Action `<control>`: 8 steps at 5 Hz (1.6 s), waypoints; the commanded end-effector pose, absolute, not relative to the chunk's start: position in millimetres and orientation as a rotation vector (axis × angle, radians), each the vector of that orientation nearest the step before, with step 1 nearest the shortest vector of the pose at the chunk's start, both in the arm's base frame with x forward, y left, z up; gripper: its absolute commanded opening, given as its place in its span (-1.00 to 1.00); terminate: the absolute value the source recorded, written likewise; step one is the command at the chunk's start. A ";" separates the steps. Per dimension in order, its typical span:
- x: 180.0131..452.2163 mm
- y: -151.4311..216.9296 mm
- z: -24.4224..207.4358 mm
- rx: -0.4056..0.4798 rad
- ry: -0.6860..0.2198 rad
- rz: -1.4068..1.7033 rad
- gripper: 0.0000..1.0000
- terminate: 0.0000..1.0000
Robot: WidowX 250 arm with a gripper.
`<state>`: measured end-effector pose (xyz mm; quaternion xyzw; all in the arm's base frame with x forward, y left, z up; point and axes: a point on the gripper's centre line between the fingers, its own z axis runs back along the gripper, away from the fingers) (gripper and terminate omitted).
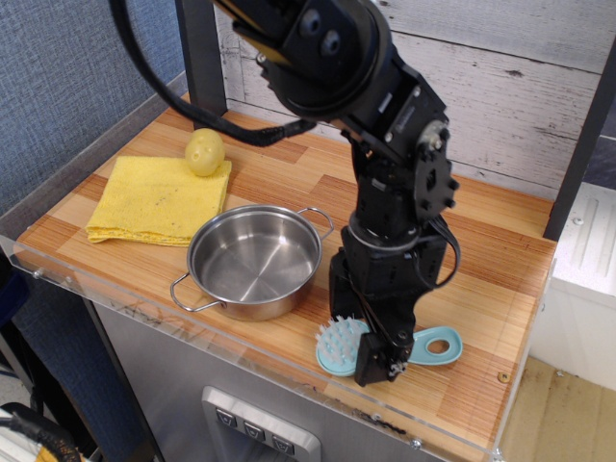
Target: Move the brush from corner to edge of the table.
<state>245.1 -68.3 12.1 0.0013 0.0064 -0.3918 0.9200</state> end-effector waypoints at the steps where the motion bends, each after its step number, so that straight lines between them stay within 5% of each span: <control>1: 255.8 -59.6 72.0 -0.057 -0.191 -0.750 1.00 -1.00; 5: 257.2 -40.3 152.2 -0.040 -0.397 -0.720 1.00 -1.00; 8: 257.2 -40.3 152.2 -0.040 -0.397 -0.720 1.00 -1.00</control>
